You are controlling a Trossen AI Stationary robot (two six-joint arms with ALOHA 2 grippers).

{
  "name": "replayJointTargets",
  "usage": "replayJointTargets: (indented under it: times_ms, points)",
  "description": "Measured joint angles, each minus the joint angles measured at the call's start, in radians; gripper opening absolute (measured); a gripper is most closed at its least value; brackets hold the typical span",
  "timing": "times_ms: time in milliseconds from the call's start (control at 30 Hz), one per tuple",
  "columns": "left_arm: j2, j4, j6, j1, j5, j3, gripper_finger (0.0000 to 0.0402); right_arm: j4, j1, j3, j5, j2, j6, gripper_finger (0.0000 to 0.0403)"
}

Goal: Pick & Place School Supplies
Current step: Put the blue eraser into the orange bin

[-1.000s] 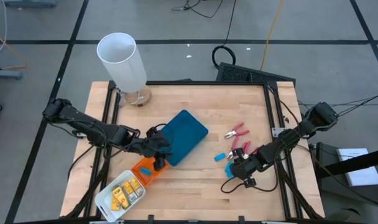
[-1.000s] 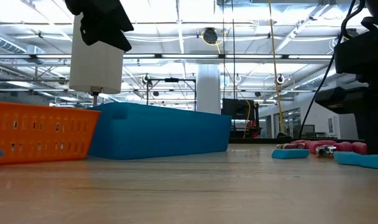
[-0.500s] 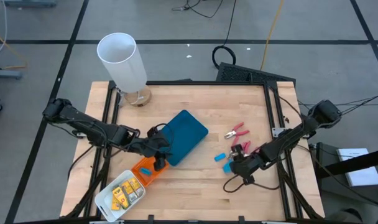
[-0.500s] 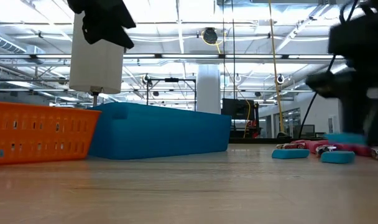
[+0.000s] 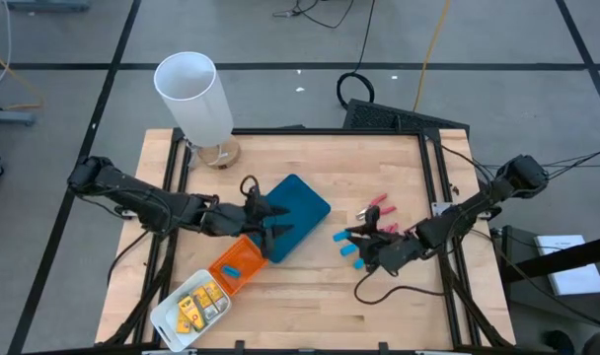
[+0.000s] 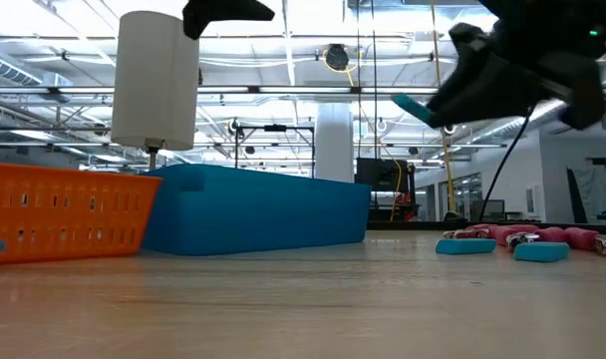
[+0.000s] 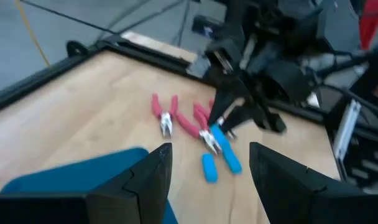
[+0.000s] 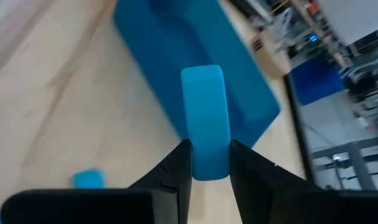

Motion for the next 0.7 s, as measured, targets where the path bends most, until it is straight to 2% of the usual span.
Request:
replayJointTargets:
  times_ms: [133, 300, 600, 700]
  points:
    - [0.003, 0.015, -0.032, 0.040, -0.001, 0.000, 0.0218, 0.102, -0.055, 0.001, -0.001, 0.000, -0.104, 0.0084]
    - [0.088, 0.073, -0.120, 0.087, -0.018, 0.001, 0.0218, 0.208, -0.132, 0.002, -0.002, 0.003, -0.174, 0.0084]
    - [0.266, 0.341, -0.122, 0.143, 0.054, 0.001, 0.0218, 0.234, -0.212, 0.002, -0.004, 0.004, -0.207, 0.0084]
    - [0.300, 0.365, -0.152, 0.165, 0.056, 0.000, 0.0218, 0.241, -0.217, 0.002, -0.004, 0.004, -0.207, 0.0084]
